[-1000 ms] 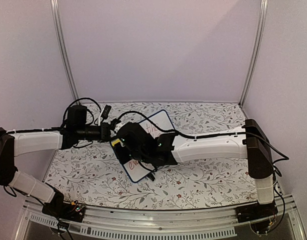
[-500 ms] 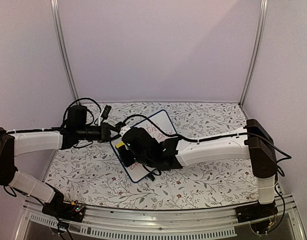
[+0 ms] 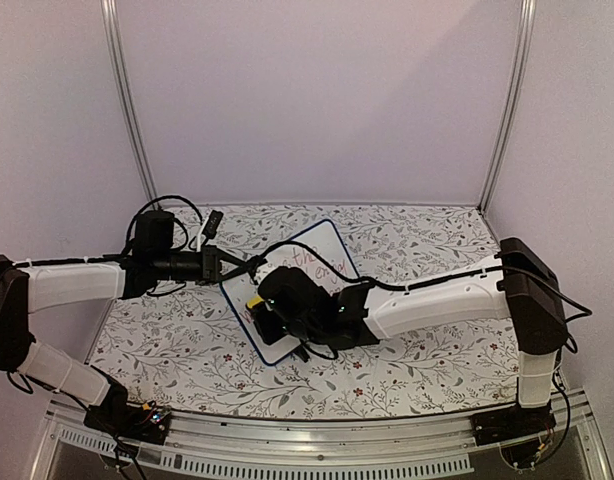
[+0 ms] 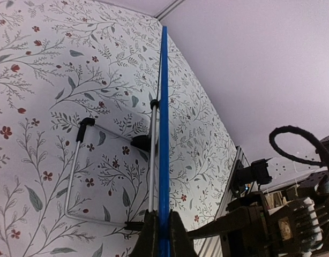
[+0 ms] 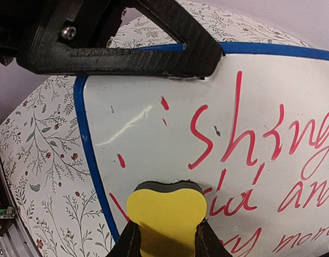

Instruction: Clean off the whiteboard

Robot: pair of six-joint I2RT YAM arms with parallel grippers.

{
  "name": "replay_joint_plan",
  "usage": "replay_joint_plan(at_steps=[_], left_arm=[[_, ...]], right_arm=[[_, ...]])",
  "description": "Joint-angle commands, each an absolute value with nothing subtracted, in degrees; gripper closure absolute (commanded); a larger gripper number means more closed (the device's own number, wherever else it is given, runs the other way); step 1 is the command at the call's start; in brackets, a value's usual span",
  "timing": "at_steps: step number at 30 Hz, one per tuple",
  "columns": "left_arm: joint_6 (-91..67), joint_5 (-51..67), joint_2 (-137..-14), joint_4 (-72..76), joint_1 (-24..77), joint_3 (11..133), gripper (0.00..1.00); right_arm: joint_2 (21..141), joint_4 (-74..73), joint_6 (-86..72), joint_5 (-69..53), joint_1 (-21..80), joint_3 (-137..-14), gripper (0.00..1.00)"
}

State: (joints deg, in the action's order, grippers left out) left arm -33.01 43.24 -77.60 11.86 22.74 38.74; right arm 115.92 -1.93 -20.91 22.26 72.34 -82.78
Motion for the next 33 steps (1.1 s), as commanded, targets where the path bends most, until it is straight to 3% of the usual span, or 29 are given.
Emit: replay_joint_plan(at_steps=[1, 16, 20, 29, 33], left_arm=[[-33.1, 46.2, -76.2, 12.9, 23.7, 40.2, 0.92], [-31.5, 41.9, -66.4, 4.7, 19.4, 44.8, 0.02], [-29.6, 36.8, -61.3, -3.5, 19.3, 44.3, 0.00], [-29.1, 37.2, -53.2, -7.8, 19.3, 35.7, 0.00], [-31.5, 38.0, -53.7, -6.0, 19.3, 33.3, 0.12]], right_arm=[[111.6, -5.2, -20.2, 22.9, 71.3, -83.5, 0.84], [97.1, -11.4, -10.6, 27.3, 70.7, -81.4, 0.83], [95.1, -13.1, -10.9, 26.6, 70.1, -80.4, 0.83], [94.2, -12.1, -11.6, 23.0, 70.0, -78.6, 0.82], [98.2, -10.2, -9.2, 19.2, 70.0, -81.4, 0.82]])
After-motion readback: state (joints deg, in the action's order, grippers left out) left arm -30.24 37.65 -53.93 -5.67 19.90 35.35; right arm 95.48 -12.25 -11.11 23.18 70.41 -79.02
